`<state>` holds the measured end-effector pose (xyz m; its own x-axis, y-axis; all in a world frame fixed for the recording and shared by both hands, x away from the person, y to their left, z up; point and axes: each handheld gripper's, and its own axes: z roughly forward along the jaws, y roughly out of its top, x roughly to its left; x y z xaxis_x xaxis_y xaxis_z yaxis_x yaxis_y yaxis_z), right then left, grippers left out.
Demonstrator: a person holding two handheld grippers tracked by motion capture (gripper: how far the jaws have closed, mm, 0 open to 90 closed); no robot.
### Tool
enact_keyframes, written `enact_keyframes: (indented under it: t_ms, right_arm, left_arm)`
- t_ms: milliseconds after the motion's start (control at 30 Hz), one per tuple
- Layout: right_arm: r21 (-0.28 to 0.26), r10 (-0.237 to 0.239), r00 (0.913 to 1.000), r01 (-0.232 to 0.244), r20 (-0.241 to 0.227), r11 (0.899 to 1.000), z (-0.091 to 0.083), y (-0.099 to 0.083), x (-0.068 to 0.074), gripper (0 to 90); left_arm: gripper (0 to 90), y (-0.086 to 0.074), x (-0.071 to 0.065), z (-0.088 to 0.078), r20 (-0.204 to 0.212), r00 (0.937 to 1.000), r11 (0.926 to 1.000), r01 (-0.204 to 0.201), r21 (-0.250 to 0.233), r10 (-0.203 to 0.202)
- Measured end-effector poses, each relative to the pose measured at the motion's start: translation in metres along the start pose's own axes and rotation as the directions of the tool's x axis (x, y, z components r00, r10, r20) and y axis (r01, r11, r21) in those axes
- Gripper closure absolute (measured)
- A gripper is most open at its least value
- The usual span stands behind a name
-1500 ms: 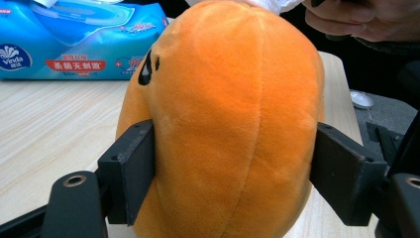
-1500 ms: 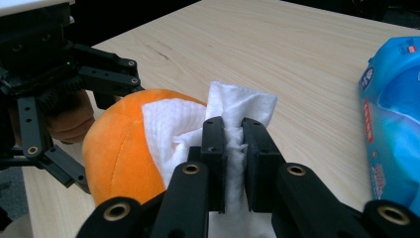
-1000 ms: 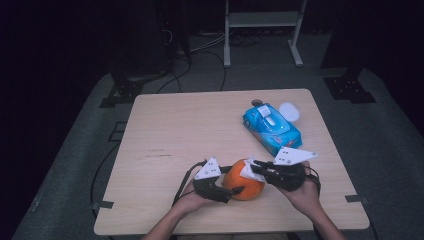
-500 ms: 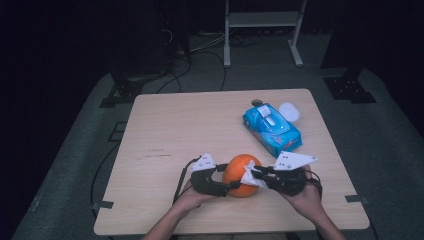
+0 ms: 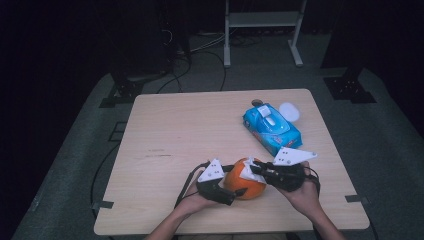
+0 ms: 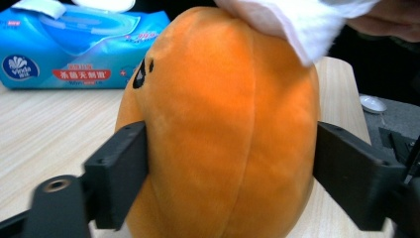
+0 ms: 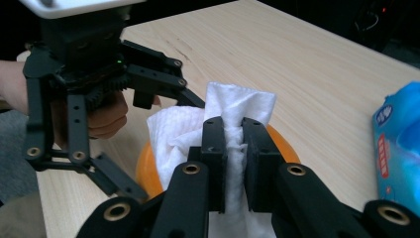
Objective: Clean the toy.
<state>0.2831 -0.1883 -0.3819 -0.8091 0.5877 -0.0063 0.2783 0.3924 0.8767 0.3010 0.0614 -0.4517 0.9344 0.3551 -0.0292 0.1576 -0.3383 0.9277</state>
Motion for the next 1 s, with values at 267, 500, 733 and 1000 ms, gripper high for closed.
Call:
enact_keyframes:
  t_ms: [267, 500, 733, 1000]
  right_arm:
    - [0.0, 0.041, 0.9991, -0.041, -0.007, 0.999, -0.001, -0.003, -0.005, 80.1]
    - [-0.044, 0.055, 0.9984, -0.056, -0.017, 0.997, -0.008, 0.003, -0.002, 80.3]
    - [-0.122, 0.111, 0.9922, -0.117, -0.056, 0.986, -0.023, 0.011, -0.01, 80.4]
    - [-0.017, 0.173, 0.983, -0.174, -0.063, 0.985, 0.004, -0.008, -0.016, 80.4]
  left_arm:
    - [5.5, -0.01, 0.004, 0.011, 0.006, 0.9997, 0.9995, -0.023, 0.023, 0.023]
    - [33.7, 0.009, -0.002, -0.004, -0.017, 0.9968, 0.9969, -0.078, 0.01, 0.078]
    - [35.6, 0.041, -0.006, -0.035, -0.008, 0.9938, 0.9938, -0.111, -0.004, 0.111]
    - [35.3, 0.029, -0.002, -0.026, -0.01, 0.9973, 0.9864, -0.07, 0.149, 0.072]
